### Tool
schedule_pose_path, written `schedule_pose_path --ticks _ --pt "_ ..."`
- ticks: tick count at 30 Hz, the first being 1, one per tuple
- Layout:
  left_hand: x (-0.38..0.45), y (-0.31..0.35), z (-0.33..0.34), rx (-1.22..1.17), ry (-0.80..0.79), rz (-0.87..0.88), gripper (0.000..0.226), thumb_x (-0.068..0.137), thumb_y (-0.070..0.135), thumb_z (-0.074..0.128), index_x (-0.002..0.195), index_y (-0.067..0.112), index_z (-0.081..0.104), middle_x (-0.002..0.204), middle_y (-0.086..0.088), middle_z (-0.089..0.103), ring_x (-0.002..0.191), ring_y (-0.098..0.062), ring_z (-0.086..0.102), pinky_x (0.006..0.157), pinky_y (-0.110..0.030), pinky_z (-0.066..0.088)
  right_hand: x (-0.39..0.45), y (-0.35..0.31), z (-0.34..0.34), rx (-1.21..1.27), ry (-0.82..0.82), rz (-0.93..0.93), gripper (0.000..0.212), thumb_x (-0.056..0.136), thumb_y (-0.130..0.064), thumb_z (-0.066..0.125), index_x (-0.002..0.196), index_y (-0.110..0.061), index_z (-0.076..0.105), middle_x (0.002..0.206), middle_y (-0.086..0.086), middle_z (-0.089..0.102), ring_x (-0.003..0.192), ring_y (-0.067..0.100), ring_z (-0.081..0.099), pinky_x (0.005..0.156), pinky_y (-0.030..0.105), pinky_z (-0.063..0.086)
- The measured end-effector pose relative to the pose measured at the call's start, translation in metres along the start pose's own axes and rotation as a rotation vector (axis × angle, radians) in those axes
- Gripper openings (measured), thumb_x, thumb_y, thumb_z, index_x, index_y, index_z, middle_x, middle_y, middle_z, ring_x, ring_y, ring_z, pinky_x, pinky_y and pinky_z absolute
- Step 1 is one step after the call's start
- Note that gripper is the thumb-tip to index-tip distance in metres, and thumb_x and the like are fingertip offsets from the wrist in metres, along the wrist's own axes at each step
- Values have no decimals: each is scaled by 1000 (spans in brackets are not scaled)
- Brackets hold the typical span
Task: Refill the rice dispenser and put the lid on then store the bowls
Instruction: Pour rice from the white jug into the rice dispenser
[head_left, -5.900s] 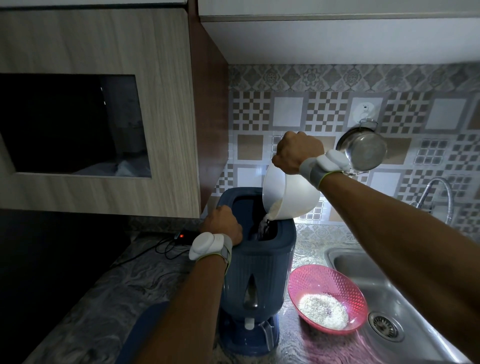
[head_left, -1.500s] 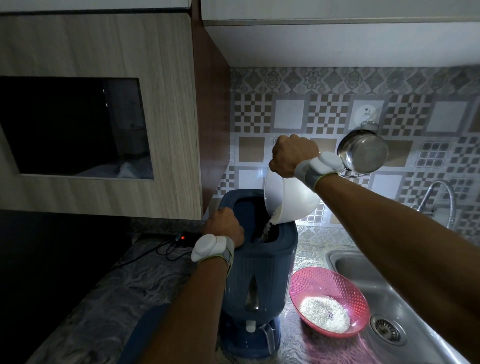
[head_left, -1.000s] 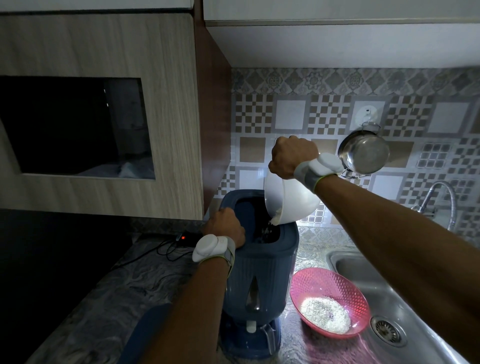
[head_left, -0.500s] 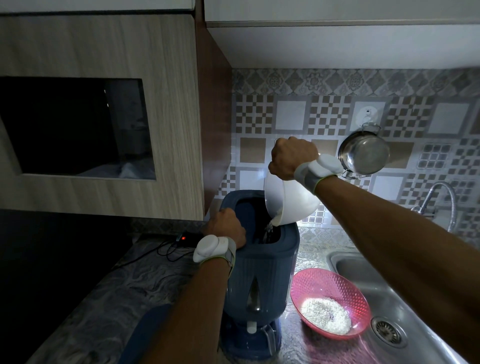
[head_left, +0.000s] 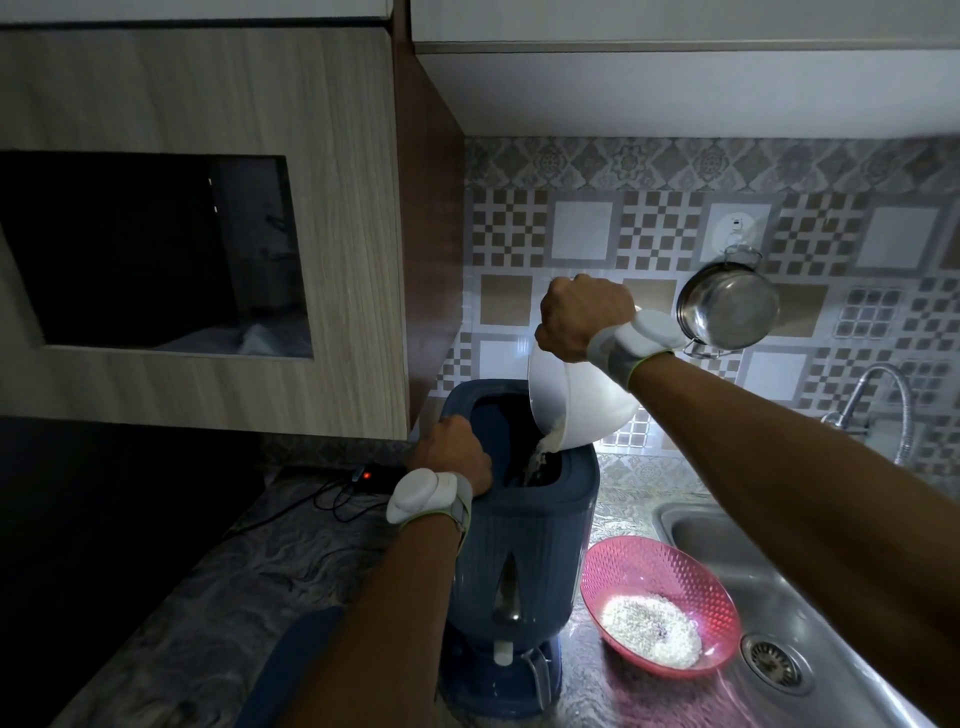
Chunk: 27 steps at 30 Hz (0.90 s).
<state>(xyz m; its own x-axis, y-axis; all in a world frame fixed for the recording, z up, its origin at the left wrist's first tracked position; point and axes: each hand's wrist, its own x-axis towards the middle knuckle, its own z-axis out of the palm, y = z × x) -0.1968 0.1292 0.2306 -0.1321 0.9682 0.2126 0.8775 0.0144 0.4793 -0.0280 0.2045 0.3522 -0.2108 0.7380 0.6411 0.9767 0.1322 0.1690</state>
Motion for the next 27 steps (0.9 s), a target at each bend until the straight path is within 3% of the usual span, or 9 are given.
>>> schedule_pose_path --ticks 4,19,27 --pt "-1 0 0 17 14 0 23 88 15 58 108 2 59 111 -14 65 99 -28 65 71 -31 49 -1 -1 0 2 11 -4 29 84 -37 64 66 -19 48 56 -1 48 45 13 44 56 24 39" --pt "-1 0 -2 5 -3 19 25 88 15 58 108 0 57 112 -15 65 99 -30 65 72 -32 50 -5 -4 0 -27 35 -36 28 87 -37 60 67 -18 51 55 -1 47 48 14 48 57 24 39" --pt "-1 -1 -2 7 -10 24 27 87 17 58 109 1 55 113 -15 64 100 -30 64 76 -33 52 -6 -4 0 -63 38 -48 43 86 -37 60 56 -22 33 54 -1 45 46 14 46 55 23 38"
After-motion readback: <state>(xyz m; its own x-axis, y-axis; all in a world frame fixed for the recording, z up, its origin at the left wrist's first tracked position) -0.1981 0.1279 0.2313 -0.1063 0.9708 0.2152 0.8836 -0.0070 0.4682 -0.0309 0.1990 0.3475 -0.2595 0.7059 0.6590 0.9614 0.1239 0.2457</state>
